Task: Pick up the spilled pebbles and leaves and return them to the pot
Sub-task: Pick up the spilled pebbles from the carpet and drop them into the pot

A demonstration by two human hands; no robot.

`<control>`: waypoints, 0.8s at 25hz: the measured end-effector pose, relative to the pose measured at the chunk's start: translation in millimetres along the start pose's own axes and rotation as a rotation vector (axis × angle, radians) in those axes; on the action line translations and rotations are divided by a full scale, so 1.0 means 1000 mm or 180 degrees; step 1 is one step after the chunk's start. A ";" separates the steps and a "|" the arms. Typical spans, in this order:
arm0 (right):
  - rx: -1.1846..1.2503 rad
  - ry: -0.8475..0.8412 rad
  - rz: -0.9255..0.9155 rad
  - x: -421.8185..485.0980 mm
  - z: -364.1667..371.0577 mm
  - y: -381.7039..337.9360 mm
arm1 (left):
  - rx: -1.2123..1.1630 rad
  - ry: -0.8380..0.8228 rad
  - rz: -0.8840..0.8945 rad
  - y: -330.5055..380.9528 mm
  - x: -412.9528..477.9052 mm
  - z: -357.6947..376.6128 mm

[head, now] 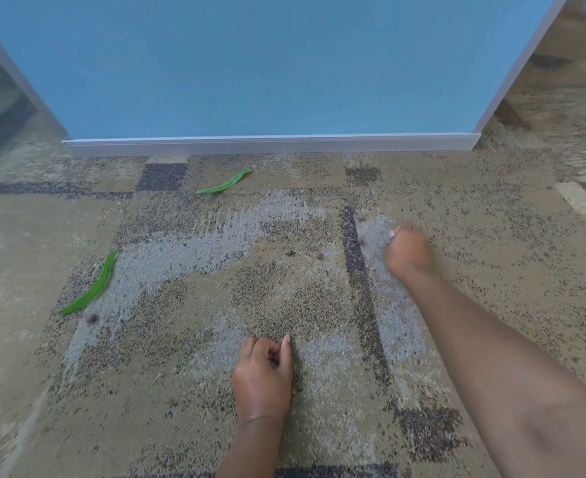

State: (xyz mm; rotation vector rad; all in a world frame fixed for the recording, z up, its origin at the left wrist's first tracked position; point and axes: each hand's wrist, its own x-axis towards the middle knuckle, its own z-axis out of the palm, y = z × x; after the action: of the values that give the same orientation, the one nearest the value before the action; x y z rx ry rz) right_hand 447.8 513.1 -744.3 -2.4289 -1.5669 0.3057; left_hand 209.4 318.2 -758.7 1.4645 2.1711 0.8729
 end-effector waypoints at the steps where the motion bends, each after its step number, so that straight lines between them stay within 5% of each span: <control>1: -0.0101 0.0005 -0.0117 -0.001 0.001 -0.001 | -0.0002 0.0025 0.0022 0.000 0.001 0.000; 8: -0.0271 -0.0025 -0.1206 0.005 0.019 -0.039 | 0.0019 0.0023 0.0063 0.000 0.001 0.001; 14: -0.0386 0.0220 -0.0711 0.030 0.028 -0.060 | -0.0062 0.0041 0.0073 -0.003 0.001 0.003; 16: -0.0948 0.0133 -0.0766 0.033 0.026 -0.063 | -0.0085 0.0083 0.0060 -0.005 0.002 0.005; 20: -0.0872 0.0254 -0.1138 0.021 0.029 -0.068 | -0.0024 -0.0037 0.0013 -0.008 0.001 0.004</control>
State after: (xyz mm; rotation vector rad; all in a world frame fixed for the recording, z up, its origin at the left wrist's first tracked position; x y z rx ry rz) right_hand 388.6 562.0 -752.3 -2.2456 -2.0760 -0.0752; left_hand 205.9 318.1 -766.6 1.4674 2.1549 0.8710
